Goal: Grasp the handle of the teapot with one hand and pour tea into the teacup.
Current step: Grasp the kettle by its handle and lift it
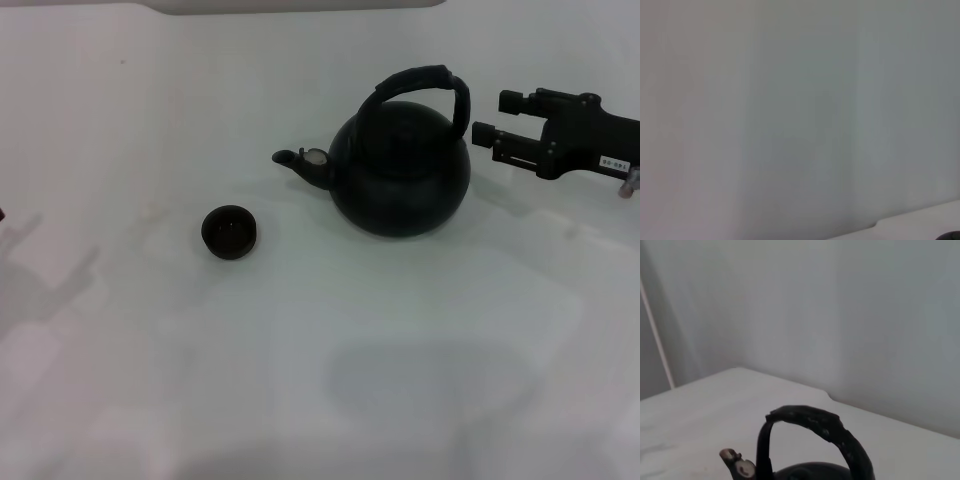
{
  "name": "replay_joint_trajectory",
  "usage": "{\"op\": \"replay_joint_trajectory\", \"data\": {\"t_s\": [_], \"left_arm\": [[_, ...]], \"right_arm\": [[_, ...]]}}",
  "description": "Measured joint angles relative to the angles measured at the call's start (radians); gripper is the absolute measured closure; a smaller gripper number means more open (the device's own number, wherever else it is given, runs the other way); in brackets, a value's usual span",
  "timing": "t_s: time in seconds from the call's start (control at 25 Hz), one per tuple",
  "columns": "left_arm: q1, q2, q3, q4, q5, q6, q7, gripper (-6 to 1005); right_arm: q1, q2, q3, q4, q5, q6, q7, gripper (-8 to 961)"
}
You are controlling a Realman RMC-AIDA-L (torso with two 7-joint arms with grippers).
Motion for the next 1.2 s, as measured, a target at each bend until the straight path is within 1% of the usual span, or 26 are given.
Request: {"op": "replay_joint_trajectory", "data": {"t_s": [0.12, 0.32, 0.52, 0.76, 0.88, 1.04, 1.2], "left_arm": [[0.0, 0.001, 0.0, 0.0, -0.001, 0.003, 0.0, 114], [0.001, 0.002, -0.001, 0.0, 0.001, 0.004, 0.002, 114], [0.002, 0.002, -0.001, 0.0, 0.002, 0.004, 0.003, 114], [0.004, 0.002, -0.001, -0.007, 0.002, 0.004, 0.015, 113], [0.004, 0.002, -0.001, -0.011, 0.001, 0.004, 0.017, 113], [0.008, 0.002, -0.001, -0.013, 0.003, 0.004, 0.02, 113], [0.011, 0.003, -0.001, -0.048, 0.004, 0.004, 0.045, 113]], "right_arm": [[0.001, 0.004, -0.002, 0.0, 0.0, 0.013, 0.001, 324], [0.015, 0.021, -0.008, 0.0, 0.002, 0.057, 0.001, 327], [0.026, 0.027, -0.013, 0.0, 0.014, 0.072, 0.003, 330], [0.029, 0.029, -0.02, 0.0, 0.044, 0.077, 0.004, 329], [0.029, 0.03, -0.064, 0.0, 0.086, 0.081, 0.005, 329], [0.029, 0.03, -0.07, 0.005, 0.091, 0.087, 0.007, 333], [0.029, 0.031, -0.081, 0.01, 0.093, 0.105, 0.014, 339]]}}
